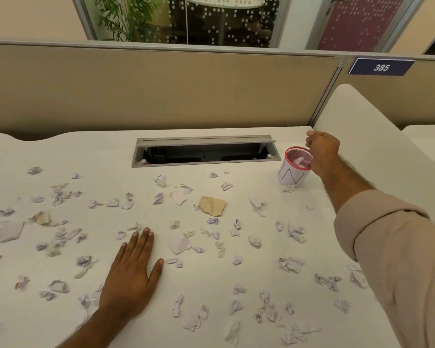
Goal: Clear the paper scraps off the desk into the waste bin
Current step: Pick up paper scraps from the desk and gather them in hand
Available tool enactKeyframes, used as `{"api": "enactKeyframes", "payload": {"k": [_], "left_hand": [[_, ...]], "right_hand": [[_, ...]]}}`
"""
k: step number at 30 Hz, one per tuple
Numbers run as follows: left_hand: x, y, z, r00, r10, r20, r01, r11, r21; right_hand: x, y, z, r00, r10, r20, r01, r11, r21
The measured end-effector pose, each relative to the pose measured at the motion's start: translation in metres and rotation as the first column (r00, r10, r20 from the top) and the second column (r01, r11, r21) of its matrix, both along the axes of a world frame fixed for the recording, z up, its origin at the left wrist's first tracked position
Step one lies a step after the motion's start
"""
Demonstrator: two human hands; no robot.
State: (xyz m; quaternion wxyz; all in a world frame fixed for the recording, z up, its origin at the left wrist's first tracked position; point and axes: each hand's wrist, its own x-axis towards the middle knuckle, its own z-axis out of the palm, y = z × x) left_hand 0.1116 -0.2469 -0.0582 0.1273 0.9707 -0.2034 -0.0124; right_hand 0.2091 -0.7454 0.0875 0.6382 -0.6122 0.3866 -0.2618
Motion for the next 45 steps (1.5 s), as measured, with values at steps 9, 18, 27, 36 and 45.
{"api": "enactKeyframes", "payload": {"k": [9, 18, 27, 36, 45], "left_hand": [[-0.001, 0.0, 0.002, 1.0, -0.002, -0.013, 0.002, 1.0, -0.018], [-0.004, 0.002, 0.006, 1.0, 0.014, -0.017, -0.016, 0.993, -0.12], [-0.022, -0.009, 0.013, 0.99, 0.105, -0.092, -0.125, 0.958, -0.258], [-0.075, -0.025, 0.026, 0.95, -0.145, -0.276, 0.068, 0.96, -0.271], [-0.108, -0.038, 0.023, 0.897, -0.355, -0.263, 0.29, 0.922, -0.254]], "right_hand": [[-0.005, 0.016, -0.001, 0.997, -0.076, -0.023, 0.069, 0.975, -0.209], [-0.078, 0.098, -0.021, 0.997, -0.01, 0.073, 0.024, 0.981, -0.192], [-0.203, 0.203, -0.084, 0.884, 0.359, -0.301, -0.449, 0.833, -0.325], [-0.252, 0.261, -0.098, 0.541, 0.506, -0.672, -0.84, 0.296, -0.454], [-0.26, 0.258, -0.081, 0.381, 0.553, -0.741, -0.924, 0.247, -0.291]]}}
